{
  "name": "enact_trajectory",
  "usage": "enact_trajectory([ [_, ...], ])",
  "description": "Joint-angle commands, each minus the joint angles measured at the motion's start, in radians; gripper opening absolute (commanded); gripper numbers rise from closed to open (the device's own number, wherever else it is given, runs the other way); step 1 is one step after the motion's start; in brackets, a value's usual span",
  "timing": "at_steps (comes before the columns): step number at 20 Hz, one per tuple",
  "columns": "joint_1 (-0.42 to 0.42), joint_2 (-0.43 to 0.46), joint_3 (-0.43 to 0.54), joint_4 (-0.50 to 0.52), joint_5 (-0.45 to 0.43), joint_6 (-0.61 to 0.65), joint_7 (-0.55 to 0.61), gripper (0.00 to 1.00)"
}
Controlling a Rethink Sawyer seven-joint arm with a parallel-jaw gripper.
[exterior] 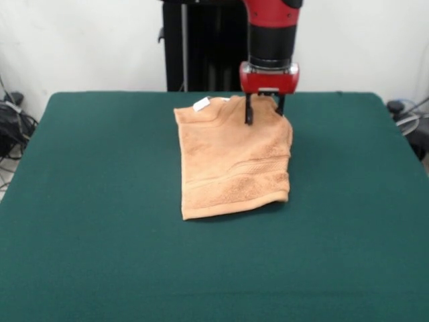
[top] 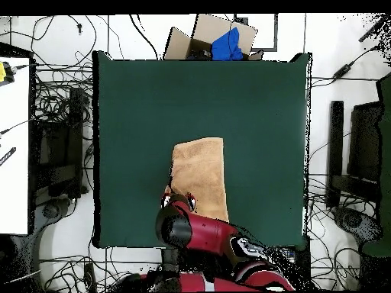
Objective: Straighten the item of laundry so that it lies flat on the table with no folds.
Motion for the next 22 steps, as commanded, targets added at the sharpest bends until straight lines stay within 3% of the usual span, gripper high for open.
enact_trajectory([
  [1,-0.002,-0.073,0.032,0.004,0.020,0.062,0.203,1.00],
  [10,0.001,-0.202,0.064,0.065,0.046,0.133,0.226,1.00],
  [22,0.018,-0.193,0.055,0.047,0.050,0.123,0.226,1.00],
])
